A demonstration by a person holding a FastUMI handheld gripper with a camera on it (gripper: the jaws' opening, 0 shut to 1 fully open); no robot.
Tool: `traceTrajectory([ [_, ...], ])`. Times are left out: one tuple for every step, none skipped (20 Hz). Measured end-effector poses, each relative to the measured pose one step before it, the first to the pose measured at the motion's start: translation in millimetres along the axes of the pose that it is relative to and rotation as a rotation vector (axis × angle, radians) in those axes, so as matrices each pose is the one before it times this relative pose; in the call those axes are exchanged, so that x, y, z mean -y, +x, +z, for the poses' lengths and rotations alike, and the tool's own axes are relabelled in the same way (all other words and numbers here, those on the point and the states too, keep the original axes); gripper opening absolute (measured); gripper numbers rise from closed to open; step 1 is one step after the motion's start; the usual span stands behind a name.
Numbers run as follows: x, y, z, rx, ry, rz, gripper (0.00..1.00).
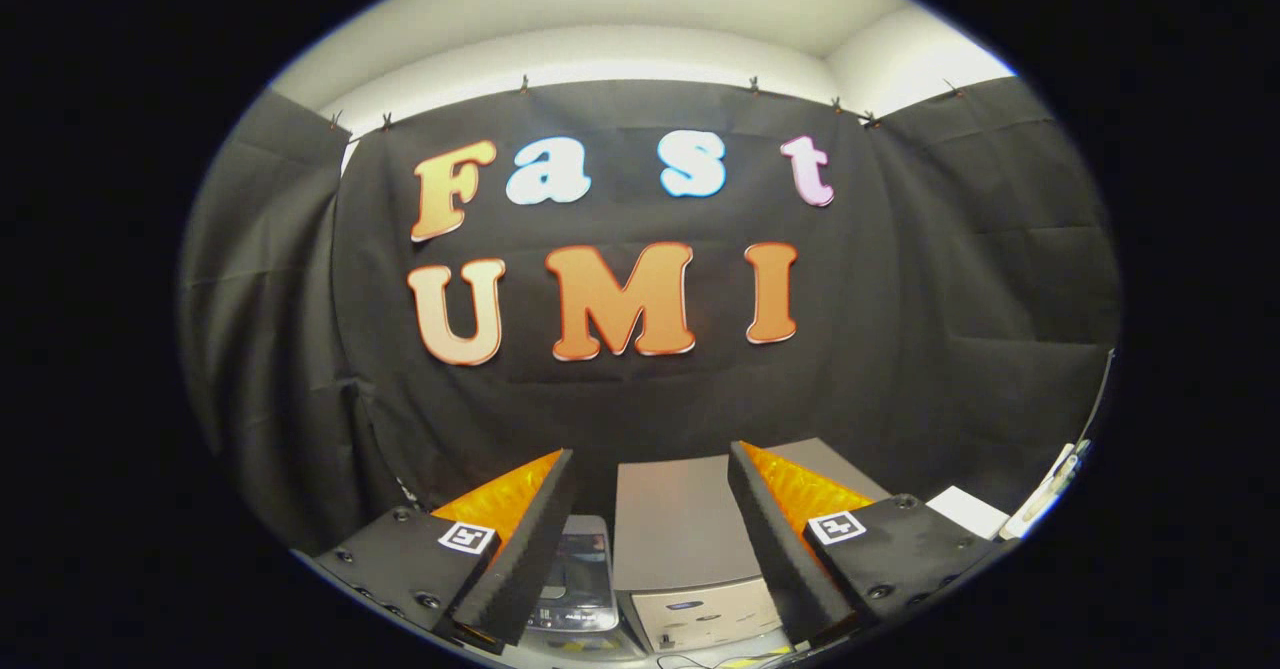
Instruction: Put the clothes into the washing machine and then close the washing machine lid.
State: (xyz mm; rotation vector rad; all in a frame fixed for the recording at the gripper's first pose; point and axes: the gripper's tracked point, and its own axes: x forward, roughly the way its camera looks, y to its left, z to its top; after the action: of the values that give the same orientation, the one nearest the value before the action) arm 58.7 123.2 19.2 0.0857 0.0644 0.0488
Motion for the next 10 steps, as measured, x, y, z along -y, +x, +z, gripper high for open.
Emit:
traceTrajectory([
  [10.0,-10.29,9.45,0.01972,-0.00704,-0.00195,0.98],
  [9.26,-8.0,8.18,0.01576,-0.0104,-0.00196,0.98],
  [6.4,-4.07,11.42,0.01227,-0.00903,-0.0084,0.98],
  [3.15,-3.81,7.62,0.00656,0.00097,0.00854,0.98],
  [3.72,-3.68,8.0,0.00323,0.00183,-0.0041,0.98],
  [5.55,-0.75,3.3,0.00612,-0.0029,-0.00203,0.98],
  [4.99,-0.9,5.18,0.01355,-0.008,-0.00202,0.98],
  [6.67,0.49,5.38,0.01851,-0.00432,-0.00843,0.98],
  [0.09,-0.87,4.64,0.00992,-0.00727,0.01086,0.98],
  [3.28,0.8,1.25,0.00314,-0.0036,-0.00758,0.98],
])
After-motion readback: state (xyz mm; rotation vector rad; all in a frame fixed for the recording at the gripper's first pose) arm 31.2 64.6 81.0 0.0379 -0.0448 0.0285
